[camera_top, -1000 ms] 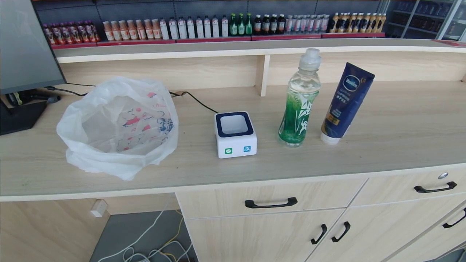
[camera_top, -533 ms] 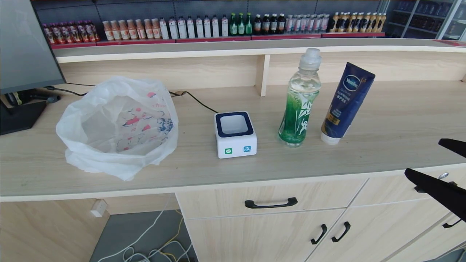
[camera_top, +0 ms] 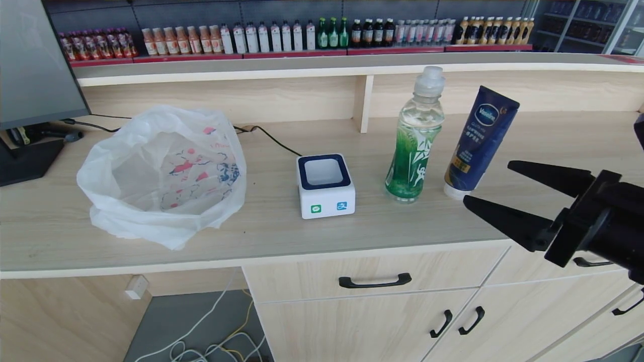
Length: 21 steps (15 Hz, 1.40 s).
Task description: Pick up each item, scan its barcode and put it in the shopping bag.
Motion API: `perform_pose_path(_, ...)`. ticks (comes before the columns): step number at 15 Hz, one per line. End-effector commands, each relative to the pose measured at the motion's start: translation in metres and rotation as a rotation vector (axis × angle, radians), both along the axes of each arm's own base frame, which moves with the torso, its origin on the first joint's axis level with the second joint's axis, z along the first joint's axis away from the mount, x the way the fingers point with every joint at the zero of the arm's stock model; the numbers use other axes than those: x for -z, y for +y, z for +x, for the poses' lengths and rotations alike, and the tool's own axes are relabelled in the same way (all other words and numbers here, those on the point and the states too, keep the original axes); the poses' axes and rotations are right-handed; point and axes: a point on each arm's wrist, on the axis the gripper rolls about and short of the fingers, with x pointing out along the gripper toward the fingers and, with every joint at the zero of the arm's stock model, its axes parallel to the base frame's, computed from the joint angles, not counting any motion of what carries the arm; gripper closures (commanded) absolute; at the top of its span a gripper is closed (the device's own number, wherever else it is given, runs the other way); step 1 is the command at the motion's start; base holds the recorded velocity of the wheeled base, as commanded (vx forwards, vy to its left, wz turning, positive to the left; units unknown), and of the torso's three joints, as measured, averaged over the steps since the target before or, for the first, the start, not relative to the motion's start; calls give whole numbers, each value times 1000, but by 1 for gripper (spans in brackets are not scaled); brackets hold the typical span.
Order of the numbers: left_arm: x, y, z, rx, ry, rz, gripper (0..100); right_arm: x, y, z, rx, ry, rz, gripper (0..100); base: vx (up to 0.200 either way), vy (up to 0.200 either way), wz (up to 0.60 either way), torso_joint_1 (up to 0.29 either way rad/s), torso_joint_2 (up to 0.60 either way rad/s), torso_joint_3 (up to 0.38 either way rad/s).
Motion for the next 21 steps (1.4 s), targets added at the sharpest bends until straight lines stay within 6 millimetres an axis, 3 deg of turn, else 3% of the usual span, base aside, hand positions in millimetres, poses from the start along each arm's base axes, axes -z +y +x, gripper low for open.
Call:
perform_pose_path(1, 0, 0, 0, -1, 0, 0, 0, 17, 21, 21, -19, 59, -20, 0, 0, 0, 0, 0, 0, 0)
perform_pose_path(6, 0, 0, 0, -1, 0, 0, 0, 33, 46, 49, -22, 33, -7, 0, 0, 0, 0, 0, 0, 0)
perform_pose_path(9, 0, 0, 0, -1, 0, 0, 0, 44, 64, 72, 113, -56, 48, 0, 0, 0, 0, 0, 0, 0)
perform_pose_path(12, 0, 0, 0, -1, 0, 0, 0, 45, 84, 74, 159, -59, 54, 0, 0, 0, 0, 0, 0, 0)
perform_pose_path(15, 0, 0, 0, -1, 0, 0, 0, 49, 85, 76, 245, -51, 54, 0, 0, 0, 0, 0, 0, 0)
perform_pose_path(17, 0, 0, 0, -1, 0, 0, 0, 46, 96, 71, 270, -70, 83, 0, 0, 0, 0, 0, 0, 0)
perform_pose_path(21, 0, 0, 0, -1, 0, 0, 0, 42, 104, 84, 337, -117, 144, 0, 0, 0, 0, 0, 0, 0)
